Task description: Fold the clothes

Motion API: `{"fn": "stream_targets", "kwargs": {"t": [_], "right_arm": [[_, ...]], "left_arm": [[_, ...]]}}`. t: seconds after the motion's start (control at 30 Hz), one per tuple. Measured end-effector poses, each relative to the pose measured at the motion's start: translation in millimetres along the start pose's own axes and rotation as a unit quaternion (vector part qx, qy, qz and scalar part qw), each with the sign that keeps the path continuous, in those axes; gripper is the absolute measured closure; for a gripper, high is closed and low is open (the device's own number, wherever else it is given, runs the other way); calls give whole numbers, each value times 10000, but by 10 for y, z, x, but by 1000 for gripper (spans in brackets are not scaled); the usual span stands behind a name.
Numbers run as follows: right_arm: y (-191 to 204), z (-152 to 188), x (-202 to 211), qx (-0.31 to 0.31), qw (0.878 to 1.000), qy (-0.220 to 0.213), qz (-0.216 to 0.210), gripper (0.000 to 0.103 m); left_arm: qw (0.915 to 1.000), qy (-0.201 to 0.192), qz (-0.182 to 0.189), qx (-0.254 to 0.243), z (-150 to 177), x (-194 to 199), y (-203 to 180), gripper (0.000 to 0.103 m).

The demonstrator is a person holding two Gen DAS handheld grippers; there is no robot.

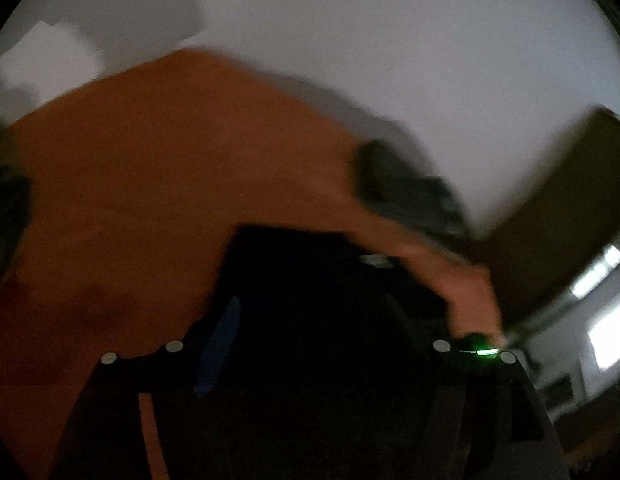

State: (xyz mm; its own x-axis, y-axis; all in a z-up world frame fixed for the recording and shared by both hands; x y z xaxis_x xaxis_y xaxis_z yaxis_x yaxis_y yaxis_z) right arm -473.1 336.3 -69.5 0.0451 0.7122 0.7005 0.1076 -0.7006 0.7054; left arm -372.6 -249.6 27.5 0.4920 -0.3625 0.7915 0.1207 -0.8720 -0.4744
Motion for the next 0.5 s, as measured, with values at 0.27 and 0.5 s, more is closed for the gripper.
{"fn": "stream_targets", "kwargs": {"t": [0.27, 0.5], "right_arm": [[949, -476, -512, 1755, 9838, 255, 263, 57], [1167, -665, -821, 2538, 9606, 288, 1098, 102]], "left_arm": [[9918, 1140, -549, 169, 389, -751, 565, 31], [9813, 1163, -1339, -747, 418, -1033, 298, 31]]}}
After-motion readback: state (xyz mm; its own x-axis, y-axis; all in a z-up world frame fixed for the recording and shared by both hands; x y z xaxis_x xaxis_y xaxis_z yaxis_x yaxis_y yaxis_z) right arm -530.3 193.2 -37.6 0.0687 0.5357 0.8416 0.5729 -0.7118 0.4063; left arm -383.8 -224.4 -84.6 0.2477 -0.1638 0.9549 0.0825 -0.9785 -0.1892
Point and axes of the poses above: each gripper's, at about its wrist camera, not at the fingertips, and x roughly against the way its jaws point, y to its left, z to its underside, the point moved 3 cm from there along -x, roughly the way its jaws point, and after that the axes turned 13 degrees about y, right-handed, at the moved point
